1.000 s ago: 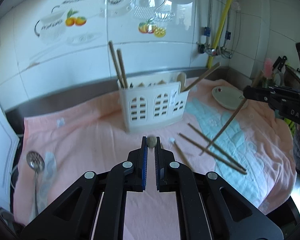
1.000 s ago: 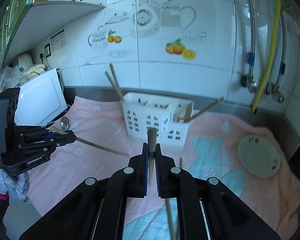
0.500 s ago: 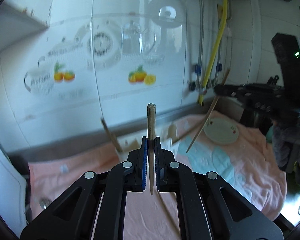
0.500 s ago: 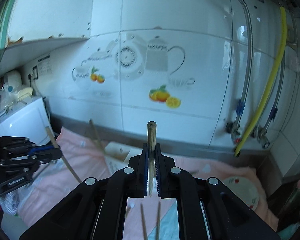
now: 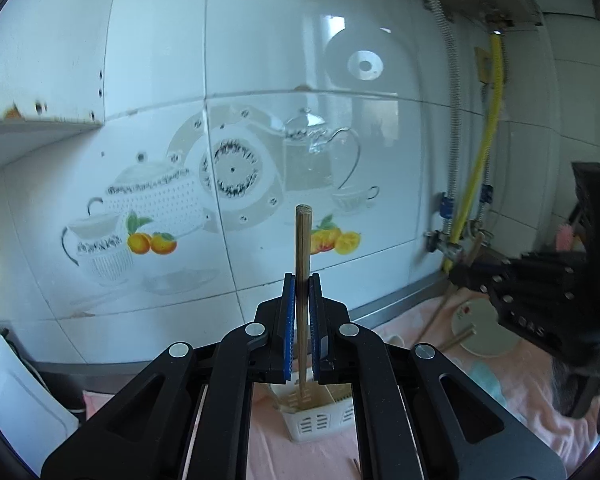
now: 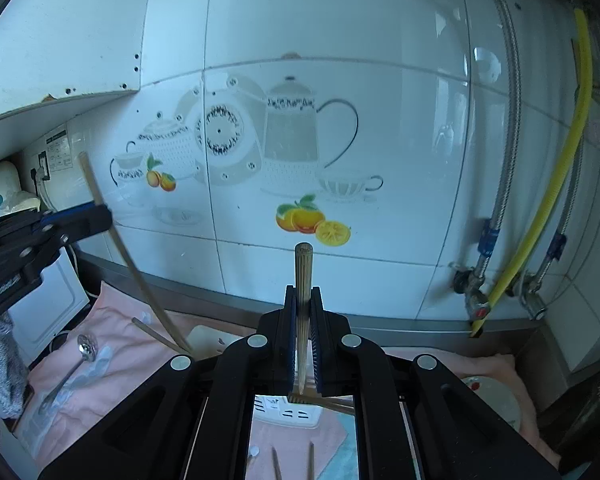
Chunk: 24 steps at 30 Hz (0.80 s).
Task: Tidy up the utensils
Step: 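Lower the chopsticks into the caddy and open both tools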
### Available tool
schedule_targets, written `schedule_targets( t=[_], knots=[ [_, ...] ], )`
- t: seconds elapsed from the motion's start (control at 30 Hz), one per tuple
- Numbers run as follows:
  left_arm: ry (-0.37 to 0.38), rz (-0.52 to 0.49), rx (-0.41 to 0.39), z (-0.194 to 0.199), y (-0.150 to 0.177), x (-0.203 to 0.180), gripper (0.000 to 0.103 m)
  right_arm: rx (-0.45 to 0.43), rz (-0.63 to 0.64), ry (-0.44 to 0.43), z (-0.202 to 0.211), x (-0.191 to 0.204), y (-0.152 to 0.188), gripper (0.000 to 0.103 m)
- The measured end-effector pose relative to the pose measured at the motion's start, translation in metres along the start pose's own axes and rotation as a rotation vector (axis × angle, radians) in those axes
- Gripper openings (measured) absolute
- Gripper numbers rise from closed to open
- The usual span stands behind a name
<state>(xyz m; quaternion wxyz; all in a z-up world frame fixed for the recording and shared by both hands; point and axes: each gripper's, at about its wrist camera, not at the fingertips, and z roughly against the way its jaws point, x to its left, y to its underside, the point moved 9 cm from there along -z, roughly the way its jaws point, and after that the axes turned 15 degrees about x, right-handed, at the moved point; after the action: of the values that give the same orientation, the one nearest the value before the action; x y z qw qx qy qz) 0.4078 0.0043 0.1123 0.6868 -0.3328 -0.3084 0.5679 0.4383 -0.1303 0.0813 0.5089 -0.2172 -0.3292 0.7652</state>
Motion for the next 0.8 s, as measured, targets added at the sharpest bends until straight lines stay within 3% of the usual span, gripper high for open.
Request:
schedule_targets(
  t=[0.27,0.63,0.73,0.8],
  knots=[
    [0.033,0.074,0.095,-0.048,0.035,0.016,0.006,0.048,0.001,-0.012,-0.030,0.002,0.017,0.006],
    [0.040,0.086,0.144,-0.057,0.053,0.015,0.010,0.086,-0.014,-0.012,-0.046,-0.002,0.031,0.007],
    [0.039,0.091,0.133,-0.050,0.054,0.015,0.031,0.085,-0.022,-0.008,-0.045,-0.005,0.033,0.007],
    [0.042,0.083,0.121,-0.044,0.053,0.014,0.035,0.080,-0.029,-0.010,-0.041,-0.008,0.034,0.012]
  ],
)
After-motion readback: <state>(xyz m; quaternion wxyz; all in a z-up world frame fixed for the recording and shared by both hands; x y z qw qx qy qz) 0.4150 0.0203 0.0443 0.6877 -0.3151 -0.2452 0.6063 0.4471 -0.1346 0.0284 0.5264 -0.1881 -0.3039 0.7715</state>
